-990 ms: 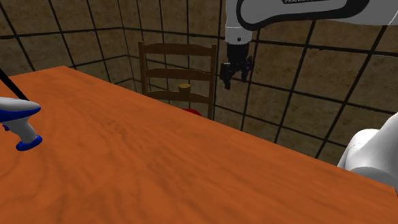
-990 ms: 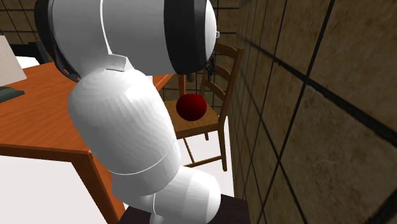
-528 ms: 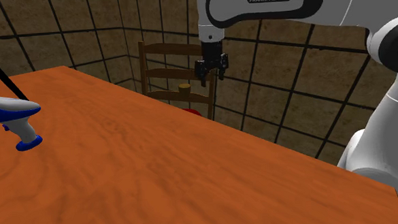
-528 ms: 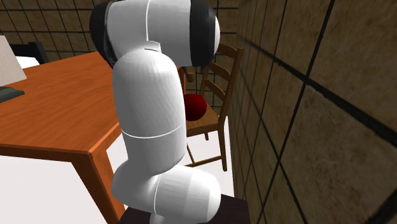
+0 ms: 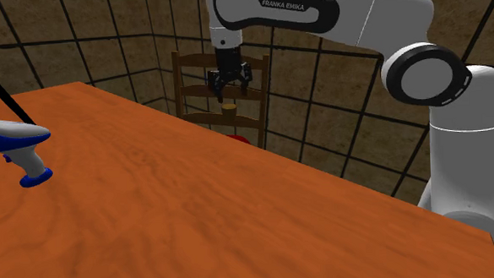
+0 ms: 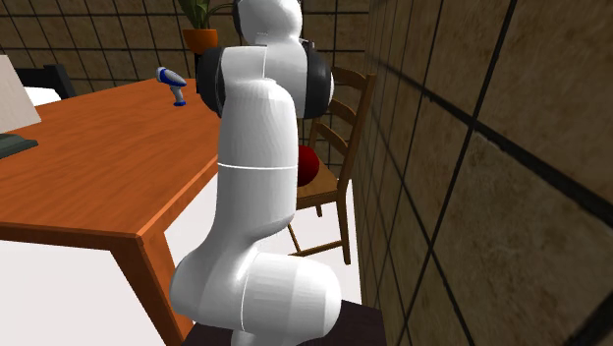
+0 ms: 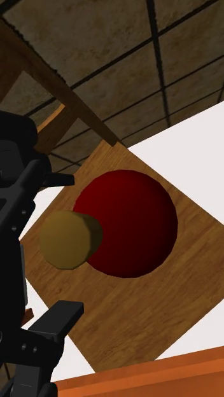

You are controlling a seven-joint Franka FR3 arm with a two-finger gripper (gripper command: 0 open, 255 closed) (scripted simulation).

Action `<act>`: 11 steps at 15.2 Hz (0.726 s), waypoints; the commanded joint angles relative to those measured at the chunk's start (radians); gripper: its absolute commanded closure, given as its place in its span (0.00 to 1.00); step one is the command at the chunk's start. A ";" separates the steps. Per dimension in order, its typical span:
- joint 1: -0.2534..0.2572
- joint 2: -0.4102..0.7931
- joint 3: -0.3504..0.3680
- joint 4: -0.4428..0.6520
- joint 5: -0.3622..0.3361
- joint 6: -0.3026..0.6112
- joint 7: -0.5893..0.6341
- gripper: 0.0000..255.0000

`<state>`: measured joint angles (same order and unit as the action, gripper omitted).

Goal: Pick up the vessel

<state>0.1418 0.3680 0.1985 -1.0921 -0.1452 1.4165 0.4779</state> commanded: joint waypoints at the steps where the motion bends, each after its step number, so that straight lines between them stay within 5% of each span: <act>1: 0.005 0.024 0.000 0.021 -0.004 0.004 0.005 0.00; 9: -0.009 -0.021 0.000 -0.137 0.005 0.118 0.012 0.00; 10: -0.009 -0.021 0.000 -0.139 0.005 0.119 0.012 1.00; 11: -0.009 -0.023 0.000 -0.141 0.005 0.120 0.012 1.00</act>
<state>0.1334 0.3464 0.1988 -1.2297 -0.1400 1.5344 0.4898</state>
